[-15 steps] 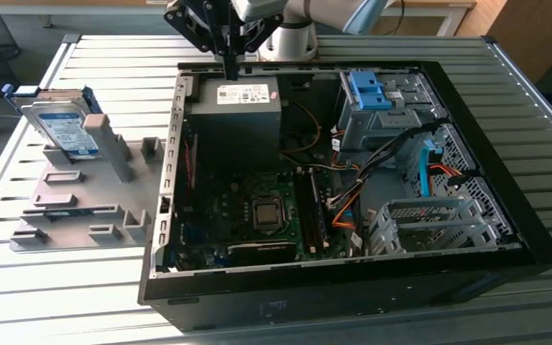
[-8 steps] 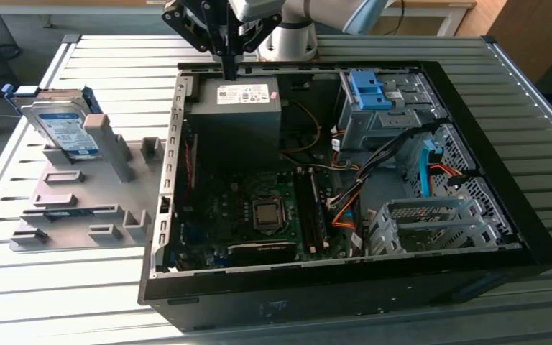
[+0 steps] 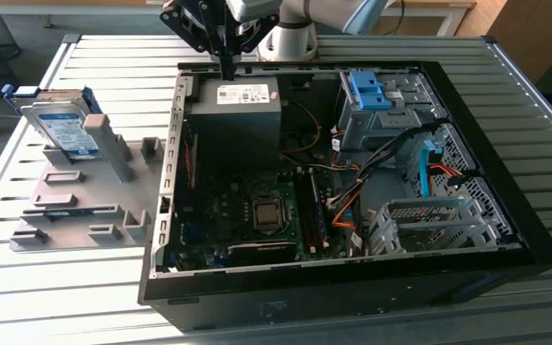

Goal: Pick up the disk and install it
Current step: 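Reach for the disk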

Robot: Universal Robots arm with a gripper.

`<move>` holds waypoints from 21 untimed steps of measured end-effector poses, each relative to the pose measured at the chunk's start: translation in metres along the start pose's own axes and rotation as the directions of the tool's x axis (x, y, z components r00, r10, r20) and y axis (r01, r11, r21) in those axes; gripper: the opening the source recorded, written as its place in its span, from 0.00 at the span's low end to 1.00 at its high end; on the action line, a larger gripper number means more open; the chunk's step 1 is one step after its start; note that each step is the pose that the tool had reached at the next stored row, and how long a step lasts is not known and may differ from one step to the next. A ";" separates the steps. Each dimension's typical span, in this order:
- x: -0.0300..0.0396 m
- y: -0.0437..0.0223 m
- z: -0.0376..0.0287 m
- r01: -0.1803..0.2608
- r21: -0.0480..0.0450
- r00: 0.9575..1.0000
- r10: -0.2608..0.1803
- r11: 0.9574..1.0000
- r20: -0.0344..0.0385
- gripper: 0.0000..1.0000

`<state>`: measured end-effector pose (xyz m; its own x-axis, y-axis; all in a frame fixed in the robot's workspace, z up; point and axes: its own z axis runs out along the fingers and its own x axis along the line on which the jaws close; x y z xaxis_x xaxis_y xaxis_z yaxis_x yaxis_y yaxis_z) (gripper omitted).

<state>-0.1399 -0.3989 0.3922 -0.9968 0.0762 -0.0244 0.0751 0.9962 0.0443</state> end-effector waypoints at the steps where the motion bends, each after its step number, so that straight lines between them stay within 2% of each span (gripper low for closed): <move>1: 0.0003 0.0000 0.0000 0.000 0.000 1.000 0.000 1.000 0.000 0.11; 21: 0.0068 -0.0005 0.0002 0.000 0.000 1.000 0.000 1.000 0.000 0.11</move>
<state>-0.1468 -0.3989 0.3919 -0.9968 0.0762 -0.0245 0.0750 0.9962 0.0444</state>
